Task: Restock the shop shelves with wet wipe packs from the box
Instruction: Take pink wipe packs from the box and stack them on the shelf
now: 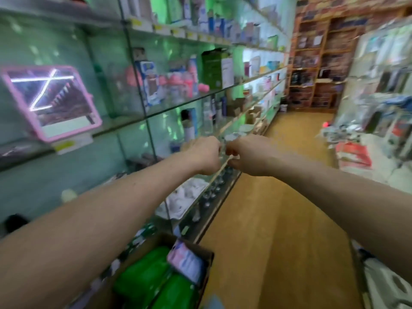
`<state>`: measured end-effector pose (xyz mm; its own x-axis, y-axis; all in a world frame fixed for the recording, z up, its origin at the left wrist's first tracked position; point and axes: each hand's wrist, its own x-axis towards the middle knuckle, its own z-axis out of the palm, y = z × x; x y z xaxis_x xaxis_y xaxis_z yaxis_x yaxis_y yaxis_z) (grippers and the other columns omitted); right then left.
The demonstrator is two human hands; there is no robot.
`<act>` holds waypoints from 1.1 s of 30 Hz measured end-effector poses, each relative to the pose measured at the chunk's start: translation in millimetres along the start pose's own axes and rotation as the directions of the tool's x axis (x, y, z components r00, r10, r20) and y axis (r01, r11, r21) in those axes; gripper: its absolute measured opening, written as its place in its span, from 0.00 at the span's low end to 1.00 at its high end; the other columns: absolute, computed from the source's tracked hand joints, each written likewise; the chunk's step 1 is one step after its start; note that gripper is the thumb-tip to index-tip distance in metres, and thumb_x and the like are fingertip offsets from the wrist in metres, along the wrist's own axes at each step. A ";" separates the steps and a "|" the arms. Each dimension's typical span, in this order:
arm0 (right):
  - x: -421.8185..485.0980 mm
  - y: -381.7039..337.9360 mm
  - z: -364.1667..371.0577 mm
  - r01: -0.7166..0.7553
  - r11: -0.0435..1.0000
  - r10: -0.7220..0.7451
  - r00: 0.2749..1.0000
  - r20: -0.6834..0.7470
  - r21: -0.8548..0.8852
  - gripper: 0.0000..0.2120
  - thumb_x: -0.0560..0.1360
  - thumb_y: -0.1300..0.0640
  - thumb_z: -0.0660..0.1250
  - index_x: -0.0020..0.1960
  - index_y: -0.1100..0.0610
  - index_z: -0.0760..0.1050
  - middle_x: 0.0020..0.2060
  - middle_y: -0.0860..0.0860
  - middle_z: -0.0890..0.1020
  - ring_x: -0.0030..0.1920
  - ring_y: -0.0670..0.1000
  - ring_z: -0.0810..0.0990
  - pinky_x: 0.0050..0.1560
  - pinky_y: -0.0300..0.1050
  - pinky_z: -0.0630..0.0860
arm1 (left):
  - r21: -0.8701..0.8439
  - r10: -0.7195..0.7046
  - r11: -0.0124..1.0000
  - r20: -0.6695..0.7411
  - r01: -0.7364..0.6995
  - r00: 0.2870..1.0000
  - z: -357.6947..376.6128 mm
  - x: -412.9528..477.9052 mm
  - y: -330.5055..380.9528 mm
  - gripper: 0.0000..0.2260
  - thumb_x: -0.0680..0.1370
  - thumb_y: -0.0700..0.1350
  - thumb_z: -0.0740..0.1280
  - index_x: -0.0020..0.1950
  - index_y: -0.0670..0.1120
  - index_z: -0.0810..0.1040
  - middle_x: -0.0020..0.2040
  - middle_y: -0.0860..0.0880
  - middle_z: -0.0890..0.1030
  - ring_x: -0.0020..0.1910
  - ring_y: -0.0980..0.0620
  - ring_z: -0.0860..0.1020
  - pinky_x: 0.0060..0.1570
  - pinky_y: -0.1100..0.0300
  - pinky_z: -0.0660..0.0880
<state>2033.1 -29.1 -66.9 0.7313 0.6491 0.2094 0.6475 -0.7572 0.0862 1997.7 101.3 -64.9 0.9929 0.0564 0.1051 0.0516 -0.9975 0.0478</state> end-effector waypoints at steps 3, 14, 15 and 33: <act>26.2 -51.1 28.7 0.047 0.997 -0.049 0.998 0.047 0.054 0.16 0.79 0.50 0.62 0.65 0.52 0.73 0.58 0.51 0.79 0.56 0.54 0.78 0.47 0.46 0.74 | 0.001 -0.062 0.998 0.077 0.062 0.995 25.1 -11.5 -59.7 0.15 0.76 0.46 0.65 0.63 0.51 0.76 0.61 0.48 0.78 0.57 0.43 0.78 0.55 0.50 0.76; 58.0 -151.7 132.3 0.084 0.985 -0.125 0.950 0.286 0.153 0.14 0.78 0.53 0.61 0.62 0.53 0.75 0.56 0.54 0.79 0.50 0.54 0.77 0.45 0.46 0.74 | -0.069 -0.147 0.983 0.282 0.173 0.948 133.8 -41.4 -166.9 0.15 0.75 0.46 0.68 0.62 0.49 0.77 0.58 0.46 0.79 0.54 0.43 0.78 0.44 0.56 0.73; 57.3 -152.6 142.3 0.079 0.986 -0.122 0.943 0.310 0.147 0.12 0.78 0.53 0.61 0.60 0.53 0.75 0.54 0.54 0.79 0.48 0.54 0.76 0.42 0.45 0.71 | -0.078 -0.161 0.978 0.302 0.193 0.940 145.3 -43.0 -169.4 0.14 0.75 0.47 0.68 0.60 0.48 0.77 0.57 0.45 0.79 0.54 0.43 0.78 0.45 0.55 0.73; 32.8 -145.1 339.4 -0.156 0.947 -0.072 0.749 0.659 0.280 0.17 0.79 0.55 0.62 0.65 0.58 0.68 0.60 0.57 0.76 0.60 0.58 0.75 0.58 0.50 0.73 | -0.210 -0.270 0.875 0.533 0.435 0.802 301.3 -22.2 -162.6 0.12 0.76 0.50 0.68 0.56 0.46 0.75 0.52 0.47 0.77 0.47 0.46 0.76 0.43 0.55 0.71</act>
<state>2035.9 126.7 -403.0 0.6420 0.5884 -0.4915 0.5597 -0.7978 -0.2241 1999.7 249.5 -374.3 0.8394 0.2926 -0.4581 0.4546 -0.8399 0.2964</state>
